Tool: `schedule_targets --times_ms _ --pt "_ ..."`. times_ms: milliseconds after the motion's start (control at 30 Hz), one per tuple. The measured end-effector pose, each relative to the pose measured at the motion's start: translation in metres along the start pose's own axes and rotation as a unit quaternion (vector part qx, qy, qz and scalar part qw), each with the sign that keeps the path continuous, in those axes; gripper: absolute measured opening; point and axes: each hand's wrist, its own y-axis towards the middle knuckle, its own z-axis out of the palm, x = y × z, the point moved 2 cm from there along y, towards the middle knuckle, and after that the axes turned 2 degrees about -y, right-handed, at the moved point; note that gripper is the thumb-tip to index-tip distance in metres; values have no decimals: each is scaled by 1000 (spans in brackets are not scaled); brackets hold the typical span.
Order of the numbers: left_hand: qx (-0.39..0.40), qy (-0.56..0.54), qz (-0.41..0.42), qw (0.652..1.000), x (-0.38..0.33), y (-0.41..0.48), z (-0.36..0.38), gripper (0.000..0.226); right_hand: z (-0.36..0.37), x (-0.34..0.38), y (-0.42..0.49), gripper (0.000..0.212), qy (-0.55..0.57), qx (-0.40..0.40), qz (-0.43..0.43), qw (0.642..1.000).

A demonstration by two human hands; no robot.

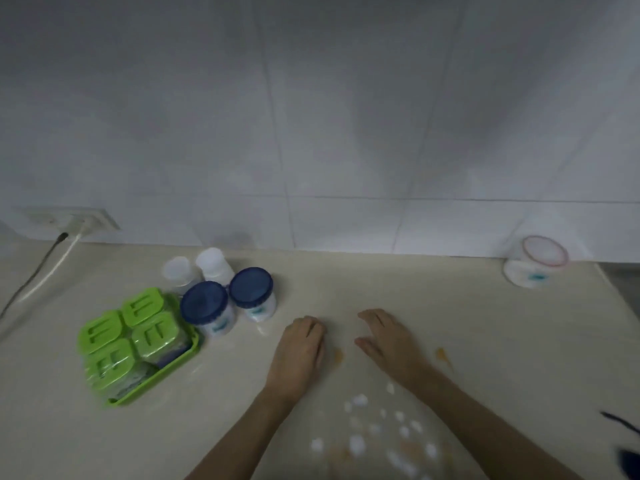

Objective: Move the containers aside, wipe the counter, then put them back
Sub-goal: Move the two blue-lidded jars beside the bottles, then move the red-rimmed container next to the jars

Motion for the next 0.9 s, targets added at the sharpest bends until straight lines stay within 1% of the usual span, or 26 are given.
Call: schedule_targets --times_ms 67,167,233,333,433,467,533,600,633,700,733,800,833,900 --pt "46 -3 14 999 -38 12 32 15 -22 -44 -36 62 -2 -16 47 999" --pt "104 -12 48 993 -92 34 73 24 -55 -112 -84 54 4 -52 139 989" --pt "119 -10 74 990 -127 54 98 31 -76 -157 -113 45 -1 -70 191 979" --pt "132 -25 99 986 -173 84 125 31 -105 -214 -136 41 -15 -104 225 969" --pt "147 -45 118 981 -218 112 146 34 -135 -254 -135 44 -48 -99 218 970" --pt "148 -45 121 981 -231 121 153 36 -142 -264 -131 45 -68 -88 201 973" --pt "144 -32 130 981 -248 137 166 35 -153 -277 -118 46 -115 -68 139 981" --pt "155 1 129 980 -257 152 181 39 -160 -288 -103 51 -141 -76 96 982" --pt "162 26 121 979 -256 159 191 44 -164 -292 -94 53 -141 -88 88 982" --pt "185 80 106 974 -250 167 207 52 -171 -299 -75 59 -138 -117 90 979" --pt "203 91 95 970 -248 168 213 57 -174 -304 -65 62 -144 -130 96 976" --pt "215 83 85 969 -247 167 221 66 -179 -312 -48 69 -159 -154 110 969" --pt "213 77 80 971 -247 166 223 69 -179 -317 -41 74 -146 -158 127 968" --pt "194 81 76 975 -247 165 225 72 -173 -328 -27 83 -86 -139 177 970"
